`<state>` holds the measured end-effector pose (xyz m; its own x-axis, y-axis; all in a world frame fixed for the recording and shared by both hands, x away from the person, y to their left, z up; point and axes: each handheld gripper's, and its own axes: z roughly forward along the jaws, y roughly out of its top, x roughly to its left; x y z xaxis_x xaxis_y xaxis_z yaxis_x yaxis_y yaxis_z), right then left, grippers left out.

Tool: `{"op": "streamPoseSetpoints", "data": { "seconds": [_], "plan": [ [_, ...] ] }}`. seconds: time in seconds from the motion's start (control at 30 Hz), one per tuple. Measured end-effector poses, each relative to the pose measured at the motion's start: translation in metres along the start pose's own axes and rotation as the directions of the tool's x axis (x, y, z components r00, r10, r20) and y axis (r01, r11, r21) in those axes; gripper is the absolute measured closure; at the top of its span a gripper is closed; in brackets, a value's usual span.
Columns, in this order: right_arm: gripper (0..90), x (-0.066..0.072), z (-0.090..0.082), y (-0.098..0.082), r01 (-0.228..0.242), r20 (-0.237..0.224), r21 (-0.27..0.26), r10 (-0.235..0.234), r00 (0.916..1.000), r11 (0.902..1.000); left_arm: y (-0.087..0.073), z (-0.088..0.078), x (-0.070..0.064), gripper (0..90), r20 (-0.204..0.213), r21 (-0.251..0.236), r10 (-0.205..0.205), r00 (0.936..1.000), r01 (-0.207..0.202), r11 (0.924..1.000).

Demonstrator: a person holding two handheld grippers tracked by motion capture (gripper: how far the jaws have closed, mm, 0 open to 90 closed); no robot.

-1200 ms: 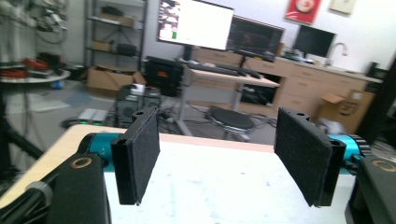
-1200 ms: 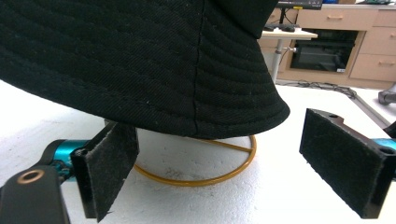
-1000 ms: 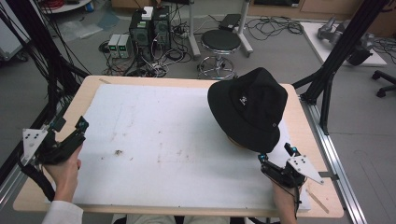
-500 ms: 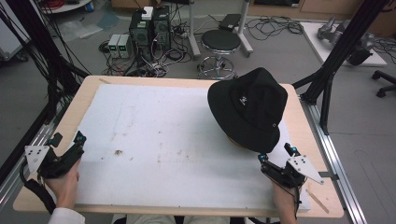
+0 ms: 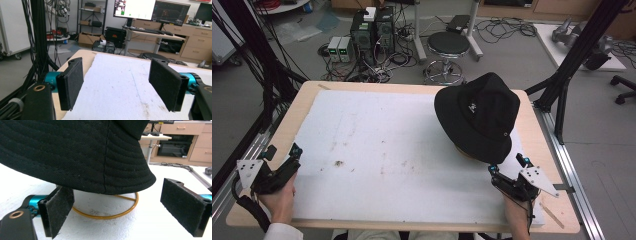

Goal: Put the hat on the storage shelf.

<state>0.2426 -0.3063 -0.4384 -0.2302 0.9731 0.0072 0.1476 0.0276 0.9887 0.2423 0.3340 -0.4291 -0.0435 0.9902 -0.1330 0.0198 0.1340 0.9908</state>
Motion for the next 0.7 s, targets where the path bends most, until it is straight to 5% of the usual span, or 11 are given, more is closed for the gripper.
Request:
{"op": "streamPoseSetpoints", "data": {
  "seconds": [0.7],
  "plan": [
    [11.1,-0.0003,-0.0002,-0.0004,-0.002,-0.005,0.006,0.002,1.0000,1.0000,-0.0038,-0.0014,0.0011,28.5,0.016,0.002,-0.003,0.9999,0.003,1.0000]
  ]
}}
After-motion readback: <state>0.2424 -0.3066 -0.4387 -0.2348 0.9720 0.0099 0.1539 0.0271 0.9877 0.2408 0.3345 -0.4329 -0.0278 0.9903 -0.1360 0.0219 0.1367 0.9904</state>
